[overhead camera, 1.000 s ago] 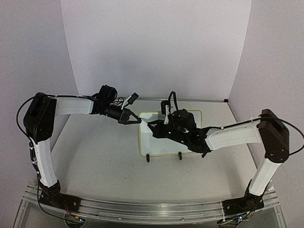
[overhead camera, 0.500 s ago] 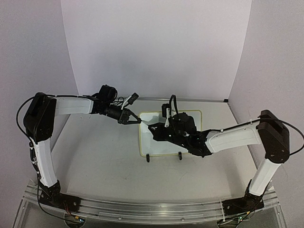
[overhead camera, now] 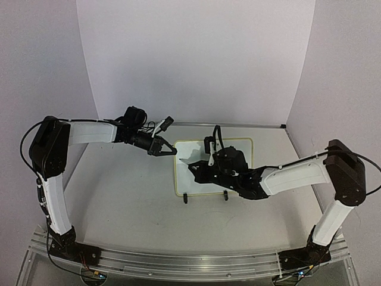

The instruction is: Write a sentence on the whiteboard

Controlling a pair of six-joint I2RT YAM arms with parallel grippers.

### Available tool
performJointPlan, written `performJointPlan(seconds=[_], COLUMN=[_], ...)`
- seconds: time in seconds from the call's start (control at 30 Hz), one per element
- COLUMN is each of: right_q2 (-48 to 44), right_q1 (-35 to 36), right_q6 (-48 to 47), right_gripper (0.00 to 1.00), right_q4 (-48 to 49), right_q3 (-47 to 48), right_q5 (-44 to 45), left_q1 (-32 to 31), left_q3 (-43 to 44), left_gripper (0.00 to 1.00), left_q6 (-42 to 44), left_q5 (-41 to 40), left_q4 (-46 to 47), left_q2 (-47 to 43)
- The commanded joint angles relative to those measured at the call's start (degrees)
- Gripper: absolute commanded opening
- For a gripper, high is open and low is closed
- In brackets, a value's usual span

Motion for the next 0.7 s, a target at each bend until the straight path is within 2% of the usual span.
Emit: performJointPlan(seconds=[0.0,0.3,0.53,0.67], right_q2=[-1.77,-4.71,-9.36,-8.7], right_q1=[-0.64,-0.28,-0.23,-0.28], right_q6=[0.33,-0.94,-2.2,-3.04], right_gripper=[0.0,0.0,0.0,0.0], right_q4=[-3.31,-3.11,1.09,1.12], right_q3=[-1.0,-1.73,-4.18,-2.98], right_q5=[6.3,5.89,4.26,5.55], left_q1=[-0.54,-0.52,-0.51,-0.54], left_q3=[0.67,0.75,0.94,0.94], left_gripper=[0.0,0.0,0.0,0.0], left_q6=[4.7,4.92,5.13,5.21], left_q5=[-3.81,-4.16,-4.52,-4.54], left_q4=[-3.59,-3.88,-4.3,-4.46], left_q2=[-1.56,-1.63,-1.61,-1.63])
